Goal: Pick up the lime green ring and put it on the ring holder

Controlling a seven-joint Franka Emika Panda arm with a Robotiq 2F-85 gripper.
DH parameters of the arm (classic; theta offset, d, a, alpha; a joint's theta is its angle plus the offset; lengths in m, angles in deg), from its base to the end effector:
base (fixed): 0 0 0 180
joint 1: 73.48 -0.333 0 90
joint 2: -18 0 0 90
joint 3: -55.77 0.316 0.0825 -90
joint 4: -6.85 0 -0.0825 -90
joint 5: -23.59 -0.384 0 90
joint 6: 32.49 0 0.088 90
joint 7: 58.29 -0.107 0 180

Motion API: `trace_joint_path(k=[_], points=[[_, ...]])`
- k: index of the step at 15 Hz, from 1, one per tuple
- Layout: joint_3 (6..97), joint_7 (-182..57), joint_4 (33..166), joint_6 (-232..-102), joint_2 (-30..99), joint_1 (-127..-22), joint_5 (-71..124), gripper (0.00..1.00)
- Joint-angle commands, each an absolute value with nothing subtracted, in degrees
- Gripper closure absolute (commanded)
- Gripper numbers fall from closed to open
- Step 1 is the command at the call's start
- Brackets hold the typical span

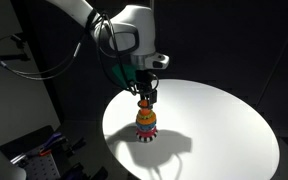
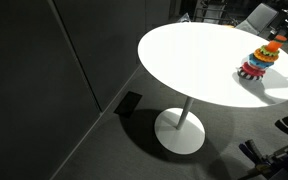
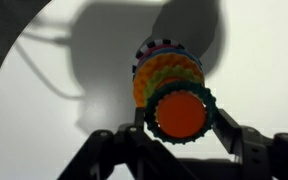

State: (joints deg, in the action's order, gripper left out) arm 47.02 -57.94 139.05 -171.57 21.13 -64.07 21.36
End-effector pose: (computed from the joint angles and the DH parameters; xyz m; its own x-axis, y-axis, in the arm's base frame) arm 0.4971 -0.1628 0.3283 0.9409 -0.3323 0.0660 -0.3318 -0.9432 -0.0187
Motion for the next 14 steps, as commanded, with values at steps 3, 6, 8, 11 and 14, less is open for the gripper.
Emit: trace_joint_path(k=[3, 6, 8, 11, 14], points=[[46.97, -58.21, 138.45, -170.00, 20.87, -64.30, 22.35, 0.00], [47.01, -57.05, 138.65, -167.40, 20.18, -64.31, 23.00, 0.00], [47.08, -56.02, 138.85, -164.16, 19.51, -64.33, 23.60, 0.00], [47.18, -53.80, 139.16, -159.46, 18.10, -64.33, 24.33, 0.00], [47.16, -53.27, 139.90, -156.81, 16.08, -64.37, 25.83, 0.00]])
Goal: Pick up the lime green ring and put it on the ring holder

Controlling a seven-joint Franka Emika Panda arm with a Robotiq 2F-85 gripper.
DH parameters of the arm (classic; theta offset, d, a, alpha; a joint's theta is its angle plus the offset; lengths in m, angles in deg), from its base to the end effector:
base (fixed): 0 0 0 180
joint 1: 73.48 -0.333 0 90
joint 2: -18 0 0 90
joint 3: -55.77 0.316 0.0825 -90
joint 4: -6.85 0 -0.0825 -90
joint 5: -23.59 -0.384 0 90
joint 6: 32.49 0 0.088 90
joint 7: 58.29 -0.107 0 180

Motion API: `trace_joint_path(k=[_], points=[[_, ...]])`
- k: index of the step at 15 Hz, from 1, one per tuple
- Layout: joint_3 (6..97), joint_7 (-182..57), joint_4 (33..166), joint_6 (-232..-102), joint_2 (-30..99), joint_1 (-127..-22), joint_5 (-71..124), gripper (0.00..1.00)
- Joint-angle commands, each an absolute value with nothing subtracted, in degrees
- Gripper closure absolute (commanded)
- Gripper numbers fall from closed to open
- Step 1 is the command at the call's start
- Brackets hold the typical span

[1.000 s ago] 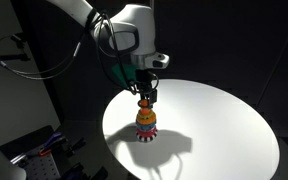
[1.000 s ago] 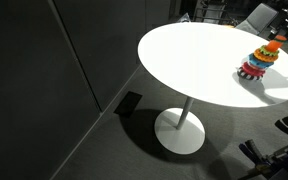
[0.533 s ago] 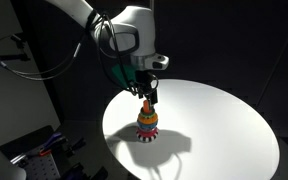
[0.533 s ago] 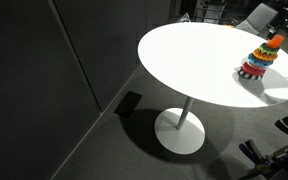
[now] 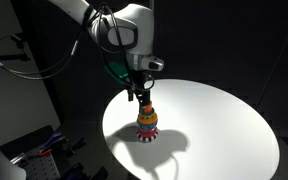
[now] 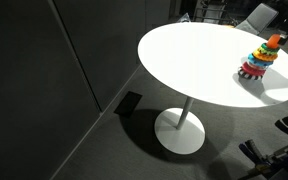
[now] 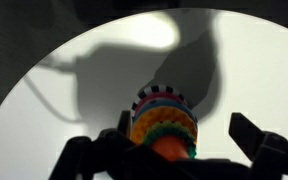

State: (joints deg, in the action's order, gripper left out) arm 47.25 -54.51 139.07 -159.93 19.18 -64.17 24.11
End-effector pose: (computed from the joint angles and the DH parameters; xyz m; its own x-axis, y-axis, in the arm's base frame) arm 0.4769 -0.1537 0.3279 0.9662 -0.2360 -0.1041 -0.2370 -0.9715 0.0028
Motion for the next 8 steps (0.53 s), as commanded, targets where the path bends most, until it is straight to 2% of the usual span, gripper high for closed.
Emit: trace_joint_path(k=[1, 8], points=[[47.17, -53.40, 140.26, -156.22, 15.16, -64.39, 26.49, 0.00], [47.68, -55.93, 142.27, -151.25, 7.42, -64.44, 31.02, 0.00]])
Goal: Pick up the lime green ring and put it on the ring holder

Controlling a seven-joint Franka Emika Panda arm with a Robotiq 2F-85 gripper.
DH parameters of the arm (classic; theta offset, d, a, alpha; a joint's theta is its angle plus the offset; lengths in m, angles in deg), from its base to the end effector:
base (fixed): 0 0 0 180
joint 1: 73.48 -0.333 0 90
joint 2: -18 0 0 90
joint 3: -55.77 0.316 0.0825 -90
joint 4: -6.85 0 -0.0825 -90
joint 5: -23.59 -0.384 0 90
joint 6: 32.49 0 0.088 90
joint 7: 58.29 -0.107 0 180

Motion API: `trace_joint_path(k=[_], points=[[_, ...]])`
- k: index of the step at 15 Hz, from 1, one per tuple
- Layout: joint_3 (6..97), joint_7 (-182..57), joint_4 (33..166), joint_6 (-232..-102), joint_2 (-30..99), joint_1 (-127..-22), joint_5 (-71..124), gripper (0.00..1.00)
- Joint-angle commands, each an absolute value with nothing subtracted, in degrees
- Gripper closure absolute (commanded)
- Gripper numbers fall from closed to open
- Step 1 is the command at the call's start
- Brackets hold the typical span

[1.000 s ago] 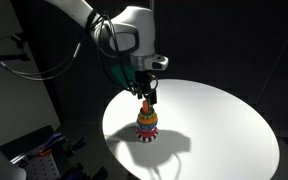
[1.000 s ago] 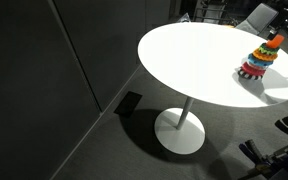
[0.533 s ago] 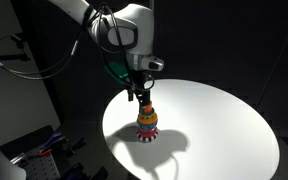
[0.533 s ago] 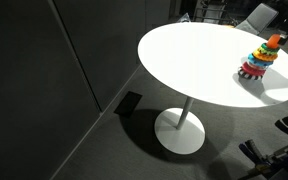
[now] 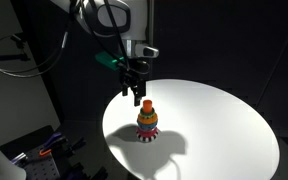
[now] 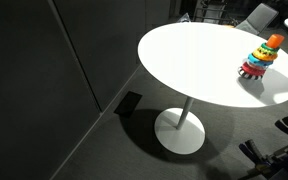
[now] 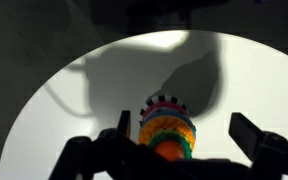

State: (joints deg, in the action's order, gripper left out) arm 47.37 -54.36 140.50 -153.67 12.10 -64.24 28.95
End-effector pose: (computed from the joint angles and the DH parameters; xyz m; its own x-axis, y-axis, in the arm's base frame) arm 0.4552 -0.1494 0.3691 0.9753 -0.1852 -0.1203 -0.1803 -0.9823 0.0507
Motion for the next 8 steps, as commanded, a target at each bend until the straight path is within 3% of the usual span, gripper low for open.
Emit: trace_joint_path(k=[1, 8], points=[[47.83, -56.28, 142.41, -150.50, 6.55, -64.43, 31.47, 0.00], [47.56, -54.79, 141.66, -150.40, 7.66, -64.47, 30.46, 0.00]])
